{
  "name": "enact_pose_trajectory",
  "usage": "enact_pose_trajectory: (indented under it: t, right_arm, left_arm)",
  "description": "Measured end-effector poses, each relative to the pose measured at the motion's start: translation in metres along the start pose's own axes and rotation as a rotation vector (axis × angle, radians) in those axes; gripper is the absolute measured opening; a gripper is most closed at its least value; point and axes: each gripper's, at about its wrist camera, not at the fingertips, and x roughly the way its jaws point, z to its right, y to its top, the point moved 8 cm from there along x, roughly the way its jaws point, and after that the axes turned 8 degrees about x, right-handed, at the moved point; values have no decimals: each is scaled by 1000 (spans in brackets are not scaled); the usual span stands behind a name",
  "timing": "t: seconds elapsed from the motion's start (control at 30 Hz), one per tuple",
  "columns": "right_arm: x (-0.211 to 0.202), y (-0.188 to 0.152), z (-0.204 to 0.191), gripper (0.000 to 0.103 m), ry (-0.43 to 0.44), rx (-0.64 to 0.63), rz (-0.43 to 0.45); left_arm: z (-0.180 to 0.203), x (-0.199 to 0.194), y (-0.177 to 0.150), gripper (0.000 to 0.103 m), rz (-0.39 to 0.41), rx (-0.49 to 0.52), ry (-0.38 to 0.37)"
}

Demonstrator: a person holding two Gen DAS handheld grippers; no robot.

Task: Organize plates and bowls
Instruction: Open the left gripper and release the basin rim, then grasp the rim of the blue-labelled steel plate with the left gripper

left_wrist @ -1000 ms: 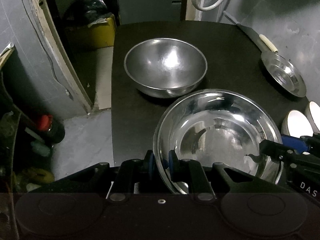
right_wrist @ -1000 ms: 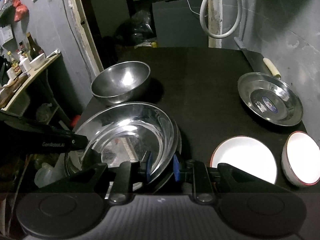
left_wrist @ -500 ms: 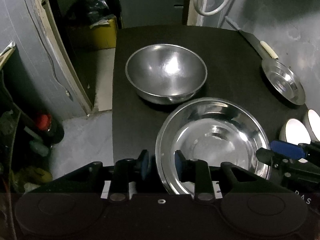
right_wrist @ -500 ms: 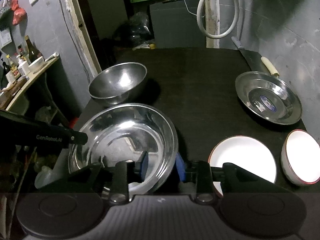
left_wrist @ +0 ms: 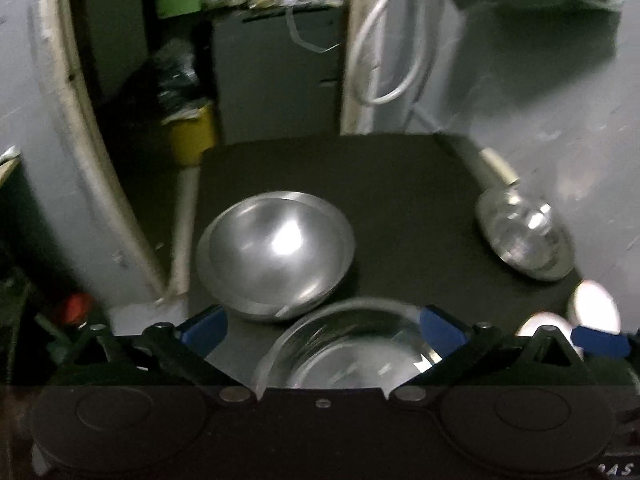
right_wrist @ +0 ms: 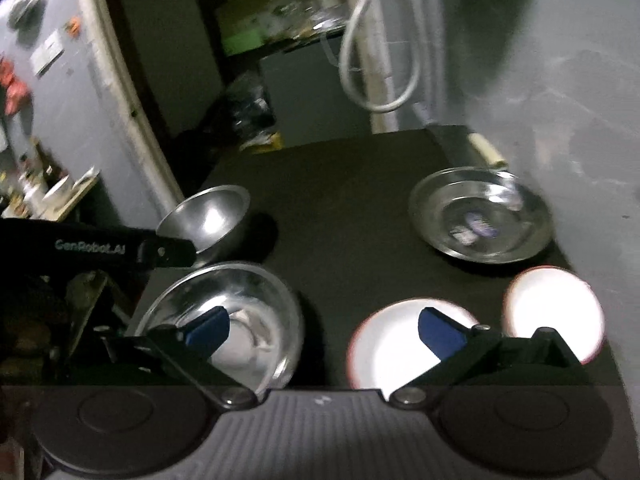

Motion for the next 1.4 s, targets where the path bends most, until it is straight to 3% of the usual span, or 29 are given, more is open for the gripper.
enact_pose_trajectory:
  t: [0.2, 0.5, 0.9, 1.2, 1.4]
  right_arm:
    - [-5, 21, 50, 103, -85, 98, 96]
    - [30, 50, 107, 103, -147, 141, 69]
    - [65, 59, 129, 99, -178, 133, 33]
    - [76, 60, 137, 81, -201, 126, 2]
    - [81, 58, 143, 64, -217, 130, -25]
  left_arm:
    - [41, 46, 45, 102, 77, -9, -194]
    - [95, 128, 85, 102, 17, 52, -256]
    - [119, 170, 85, 99, -70, 34, -292]
    - [121, 178, 78, 73, -109, 29, -311]
    - [123, 178, 76, 44, -113, 47, -329]
